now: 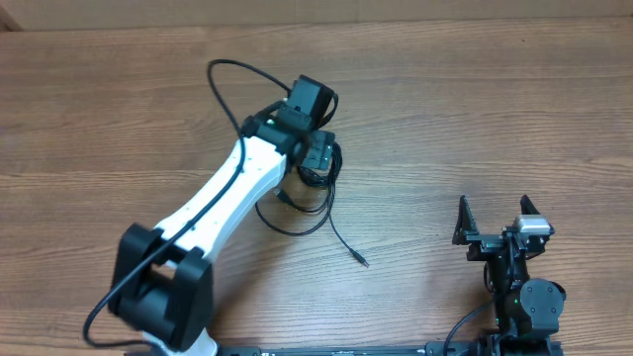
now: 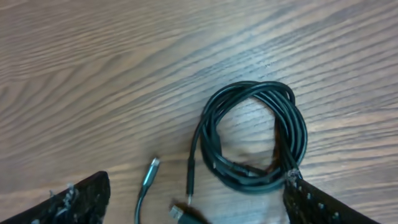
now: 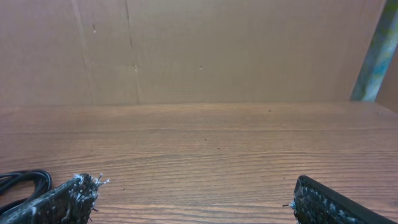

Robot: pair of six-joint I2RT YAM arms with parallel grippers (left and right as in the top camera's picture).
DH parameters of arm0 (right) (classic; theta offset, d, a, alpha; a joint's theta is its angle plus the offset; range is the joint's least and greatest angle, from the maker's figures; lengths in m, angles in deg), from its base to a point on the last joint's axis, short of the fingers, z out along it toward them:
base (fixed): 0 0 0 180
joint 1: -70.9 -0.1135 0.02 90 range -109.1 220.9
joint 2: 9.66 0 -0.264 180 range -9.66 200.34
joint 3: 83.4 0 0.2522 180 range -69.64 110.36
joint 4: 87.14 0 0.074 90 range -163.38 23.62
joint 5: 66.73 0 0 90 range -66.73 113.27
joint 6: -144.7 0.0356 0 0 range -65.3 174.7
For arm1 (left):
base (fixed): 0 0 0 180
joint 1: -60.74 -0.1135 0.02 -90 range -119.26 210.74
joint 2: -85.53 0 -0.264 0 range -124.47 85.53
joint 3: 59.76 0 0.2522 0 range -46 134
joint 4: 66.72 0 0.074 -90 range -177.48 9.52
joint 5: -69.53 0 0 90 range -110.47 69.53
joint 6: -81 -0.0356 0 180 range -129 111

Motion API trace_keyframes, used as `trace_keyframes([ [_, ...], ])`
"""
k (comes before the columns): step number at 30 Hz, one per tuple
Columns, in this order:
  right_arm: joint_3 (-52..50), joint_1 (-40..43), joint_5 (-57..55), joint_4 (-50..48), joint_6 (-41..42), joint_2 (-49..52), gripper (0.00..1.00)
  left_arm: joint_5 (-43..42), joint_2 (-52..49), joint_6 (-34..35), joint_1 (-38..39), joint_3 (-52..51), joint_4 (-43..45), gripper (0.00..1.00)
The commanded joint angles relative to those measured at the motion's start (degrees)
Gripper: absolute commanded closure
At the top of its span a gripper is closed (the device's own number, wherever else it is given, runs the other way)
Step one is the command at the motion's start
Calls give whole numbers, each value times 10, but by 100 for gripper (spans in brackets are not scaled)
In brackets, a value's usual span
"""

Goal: Untangle cables
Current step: 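Close the left gripper on the cable coil and lift it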

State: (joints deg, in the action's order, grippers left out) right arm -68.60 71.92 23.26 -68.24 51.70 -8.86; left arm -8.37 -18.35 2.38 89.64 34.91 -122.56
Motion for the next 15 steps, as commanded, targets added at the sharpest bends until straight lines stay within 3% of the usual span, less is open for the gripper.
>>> trace_keyframes([
  [1,-6,-2,1,-4,-1,-6,0,-12,-39,-41,3,-2,15,14],
  [12,-6,-2,1,-4,-1,-6,0,-33,-150,-6,3,-2,56,37],
  [13,-6,-2,1,-4,-1,-6,0,-46,-165,-6,3,-2,58,44],
  [15,-6,-2,1,-4,-1,-6,0,-46,-181,-7,3,-2,55,69],
])
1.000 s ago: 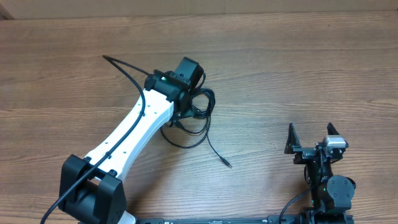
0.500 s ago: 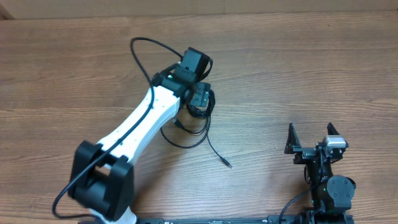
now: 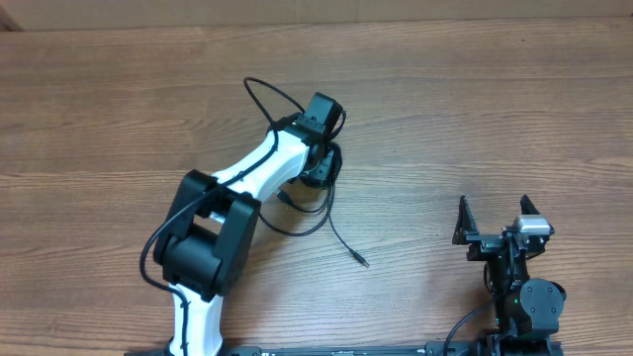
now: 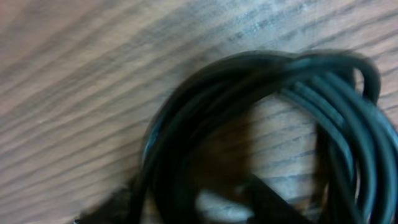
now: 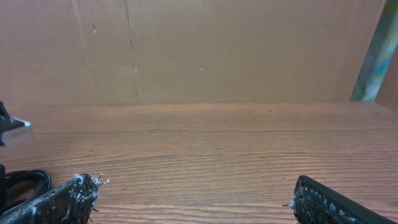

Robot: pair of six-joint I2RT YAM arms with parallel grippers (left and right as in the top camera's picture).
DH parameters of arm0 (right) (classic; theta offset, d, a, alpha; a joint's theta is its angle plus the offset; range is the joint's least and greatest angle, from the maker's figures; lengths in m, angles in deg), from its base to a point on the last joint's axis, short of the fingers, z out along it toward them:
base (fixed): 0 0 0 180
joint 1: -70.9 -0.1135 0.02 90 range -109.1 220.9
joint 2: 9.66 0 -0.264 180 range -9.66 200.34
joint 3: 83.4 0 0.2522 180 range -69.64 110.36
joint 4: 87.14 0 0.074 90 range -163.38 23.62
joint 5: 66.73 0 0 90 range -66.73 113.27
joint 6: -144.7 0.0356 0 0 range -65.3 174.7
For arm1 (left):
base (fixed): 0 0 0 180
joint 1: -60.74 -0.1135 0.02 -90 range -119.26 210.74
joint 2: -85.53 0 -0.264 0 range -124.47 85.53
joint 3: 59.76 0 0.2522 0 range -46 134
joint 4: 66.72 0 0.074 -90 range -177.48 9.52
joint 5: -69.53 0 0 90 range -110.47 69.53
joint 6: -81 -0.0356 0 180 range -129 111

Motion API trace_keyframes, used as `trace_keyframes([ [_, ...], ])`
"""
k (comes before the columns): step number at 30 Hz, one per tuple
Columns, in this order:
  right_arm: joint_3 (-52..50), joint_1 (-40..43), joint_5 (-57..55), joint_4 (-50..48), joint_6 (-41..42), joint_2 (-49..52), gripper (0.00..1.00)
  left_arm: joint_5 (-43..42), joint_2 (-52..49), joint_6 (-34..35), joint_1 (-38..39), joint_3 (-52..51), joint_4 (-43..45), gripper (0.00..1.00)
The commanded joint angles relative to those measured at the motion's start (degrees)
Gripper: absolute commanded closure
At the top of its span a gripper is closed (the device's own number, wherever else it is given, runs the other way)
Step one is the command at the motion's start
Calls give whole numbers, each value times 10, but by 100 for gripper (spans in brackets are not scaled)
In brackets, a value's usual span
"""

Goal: Untangle cables
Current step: 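Close the left gripper on the cable coil and lift it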

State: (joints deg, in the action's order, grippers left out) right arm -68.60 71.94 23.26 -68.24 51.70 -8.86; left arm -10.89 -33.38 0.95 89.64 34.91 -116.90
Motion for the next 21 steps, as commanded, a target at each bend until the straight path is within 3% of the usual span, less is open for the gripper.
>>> trace_keyframes([
  [1,-6,-2,1,-4,-1,-6,0,-18,-37,7,2,-2,-7,88],
  [2,-6,-2,1,-4,-1,-6,0,-15,-41,7,2,-2,-13,96],
  [12,-6,-2,1,-4,-1,-6,0,6,-10,19,-2,20,-60,96],
  [21,-6,-2,1,-4,-1,-6,0,-51,46,29,-4,29,-93,96],
])
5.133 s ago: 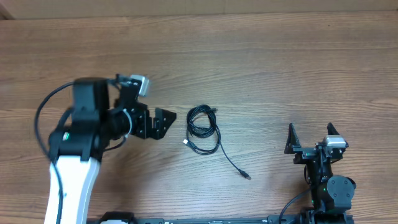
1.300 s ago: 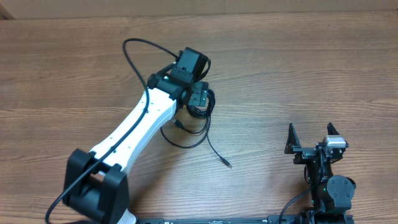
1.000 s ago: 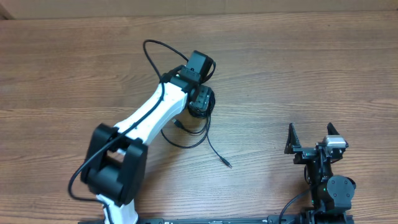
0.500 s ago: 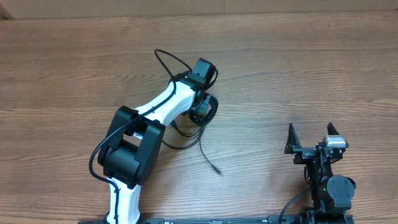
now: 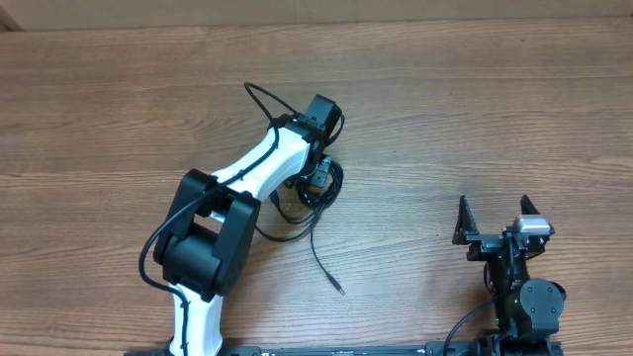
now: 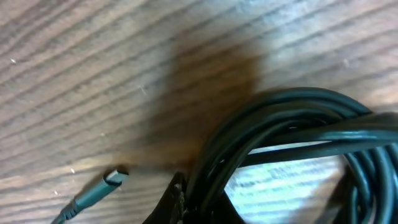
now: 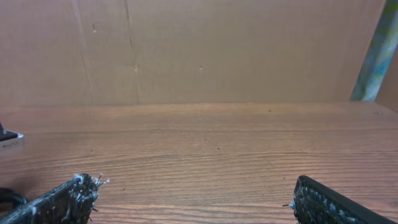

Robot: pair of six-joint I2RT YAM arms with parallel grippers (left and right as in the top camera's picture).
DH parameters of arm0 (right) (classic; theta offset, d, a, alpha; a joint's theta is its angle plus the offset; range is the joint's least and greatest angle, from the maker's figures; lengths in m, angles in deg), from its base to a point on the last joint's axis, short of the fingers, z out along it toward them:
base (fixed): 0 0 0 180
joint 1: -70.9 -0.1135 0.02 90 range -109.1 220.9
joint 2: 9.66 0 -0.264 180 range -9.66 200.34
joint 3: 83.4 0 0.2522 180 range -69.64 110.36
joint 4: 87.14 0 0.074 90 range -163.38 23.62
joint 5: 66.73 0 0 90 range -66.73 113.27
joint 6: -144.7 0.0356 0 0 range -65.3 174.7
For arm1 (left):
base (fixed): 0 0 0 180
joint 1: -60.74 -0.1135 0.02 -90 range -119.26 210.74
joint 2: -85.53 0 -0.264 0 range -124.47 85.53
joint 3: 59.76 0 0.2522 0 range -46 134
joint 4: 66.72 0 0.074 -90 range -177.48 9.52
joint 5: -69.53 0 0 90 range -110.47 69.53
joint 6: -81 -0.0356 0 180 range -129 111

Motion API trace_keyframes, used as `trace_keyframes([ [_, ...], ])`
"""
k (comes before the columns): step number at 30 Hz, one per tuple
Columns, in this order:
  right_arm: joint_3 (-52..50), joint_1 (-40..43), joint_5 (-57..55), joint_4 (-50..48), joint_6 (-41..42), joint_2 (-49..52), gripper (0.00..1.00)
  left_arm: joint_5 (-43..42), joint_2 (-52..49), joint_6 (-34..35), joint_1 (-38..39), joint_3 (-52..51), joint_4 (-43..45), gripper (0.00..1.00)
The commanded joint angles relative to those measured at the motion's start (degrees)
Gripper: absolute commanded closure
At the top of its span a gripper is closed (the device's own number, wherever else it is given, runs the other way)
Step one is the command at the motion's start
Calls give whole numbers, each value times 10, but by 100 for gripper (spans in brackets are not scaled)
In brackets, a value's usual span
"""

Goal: Untangle cables
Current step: 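Close the left gripper on the cable coil and lift it, then pull the held coil left while the right gripper approaches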

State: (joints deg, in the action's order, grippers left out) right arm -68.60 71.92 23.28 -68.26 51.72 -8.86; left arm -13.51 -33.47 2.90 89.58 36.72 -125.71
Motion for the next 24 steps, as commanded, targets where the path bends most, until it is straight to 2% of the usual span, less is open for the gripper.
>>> trace_keyframes([
  [1,-6,-2,0,-3,-1,-6,0,-25,58,10,-6,13,-7,96],
  [14,-6,-2,0,-3,-1,-6,0,-25,272,6,-56,16,-73,96],
  [24,-6,-2,0,-3,-1,-6,0,-23,371,-25,-103,16,-158,96],
])
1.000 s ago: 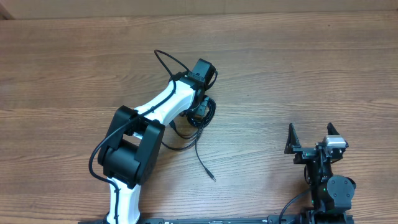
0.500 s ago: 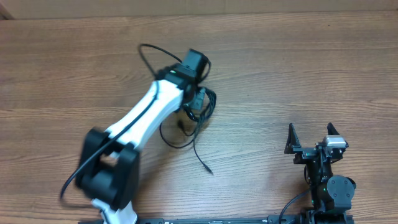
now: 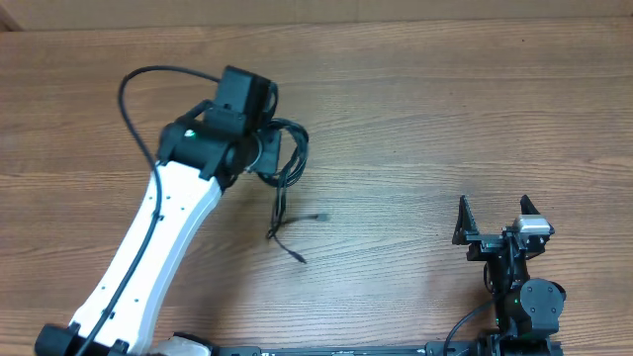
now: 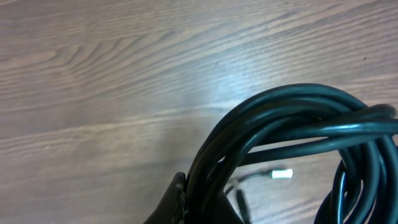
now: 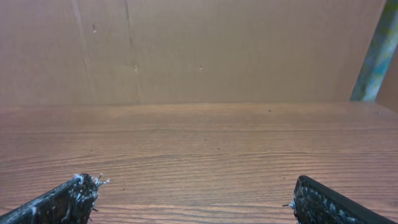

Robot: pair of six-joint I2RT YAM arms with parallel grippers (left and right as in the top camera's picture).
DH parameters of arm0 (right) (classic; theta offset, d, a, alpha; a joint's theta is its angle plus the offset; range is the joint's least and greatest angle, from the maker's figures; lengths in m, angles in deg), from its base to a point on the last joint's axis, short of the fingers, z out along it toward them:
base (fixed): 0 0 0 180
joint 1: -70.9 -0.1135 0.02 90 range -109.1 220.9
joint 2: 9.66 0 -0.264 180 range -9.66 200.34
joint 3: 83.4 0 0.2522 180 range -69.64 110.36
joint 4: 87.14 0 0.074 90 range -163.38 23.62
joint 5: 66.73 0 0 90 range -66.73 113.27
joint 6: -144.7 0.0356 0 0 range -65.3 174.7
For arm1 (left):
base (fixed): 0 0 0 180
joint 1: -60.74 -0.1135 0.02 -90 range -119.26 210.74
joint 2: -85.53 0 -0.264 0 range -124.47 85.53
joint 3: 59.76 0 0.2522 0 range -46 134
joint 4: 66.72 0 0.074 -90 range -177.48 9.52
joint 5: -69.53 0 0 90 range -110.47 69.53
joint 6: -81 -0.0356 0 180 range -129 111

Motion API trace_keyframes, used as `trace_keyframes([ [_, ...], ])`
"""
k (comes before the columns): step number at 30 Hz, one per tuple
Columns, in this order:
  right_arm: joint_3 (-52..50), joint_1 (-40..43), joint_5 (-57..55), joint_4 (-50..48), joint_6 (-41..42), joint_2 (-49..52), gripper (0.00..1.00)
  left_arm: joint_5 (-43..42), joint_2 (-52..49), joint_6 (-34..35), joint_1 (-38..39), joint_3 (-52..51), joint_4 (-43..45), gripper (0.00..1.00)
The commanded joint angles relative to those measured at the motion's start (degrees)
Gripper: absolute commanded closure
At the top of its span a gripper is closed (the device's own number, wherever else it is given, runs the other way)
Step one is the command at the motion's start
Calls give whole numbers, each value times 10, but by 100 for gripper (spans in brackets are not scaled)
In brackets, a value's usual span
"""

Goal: Untangle cables
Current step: 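Pull the held coil left while the right gripper approaches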

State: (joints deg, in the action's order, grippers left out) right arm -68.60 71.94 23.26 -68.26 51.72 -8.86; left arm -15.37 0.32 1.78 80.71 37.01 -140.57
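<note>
A coil of black cables (image 3: 285, 156) hangs lifted off the wooden table (image 3: 445, 119), with my left gripper (image 3: 265, 155) shut on it at the table's upper left of centre. Loose ends (image 3: 292, 229) dangle down to the wood, one tipped with a pale plug (image 3: 320, 215). In the left wrist view the coil (image 4: 292, 124) fills the frame, pinched at the bottom by my left gripper (image 4: 202, 205), and the plug (image 4: 282, 173) shows below. My right gripper (image 3: 498, 220) stands open near the front right edge, its fingertips (image 5: 68, 196) wide apart with nothing between them.
A cardboard wall (image 5: 199, 50) rises behind the far table edge in the right wrist view. The left arm's own black lead (image 3: 138, 89) loops above the table at the left.
My left gripper has moved left and up with the cable coil, which now hangs off the table. The loose ends trail further left. The right arm has not moved.
My left gripper was open just above the coil lying on the table. Then it was down close on the coil. Then it was shut on the coil's strands, and now it holds the coil raised and further left.
</note>
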Motion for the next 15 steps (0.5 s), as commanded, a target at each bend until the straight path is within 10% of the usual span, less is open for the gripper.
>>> trace_keyframes([
  [1,-6,-2,1,-3,-1,-6,0,-5,42,-14,-21,13,-15,96],
  [15,-6,-2,1,-3,-1,-6,0,-96,172,-20,-80,13,-94,96],
])
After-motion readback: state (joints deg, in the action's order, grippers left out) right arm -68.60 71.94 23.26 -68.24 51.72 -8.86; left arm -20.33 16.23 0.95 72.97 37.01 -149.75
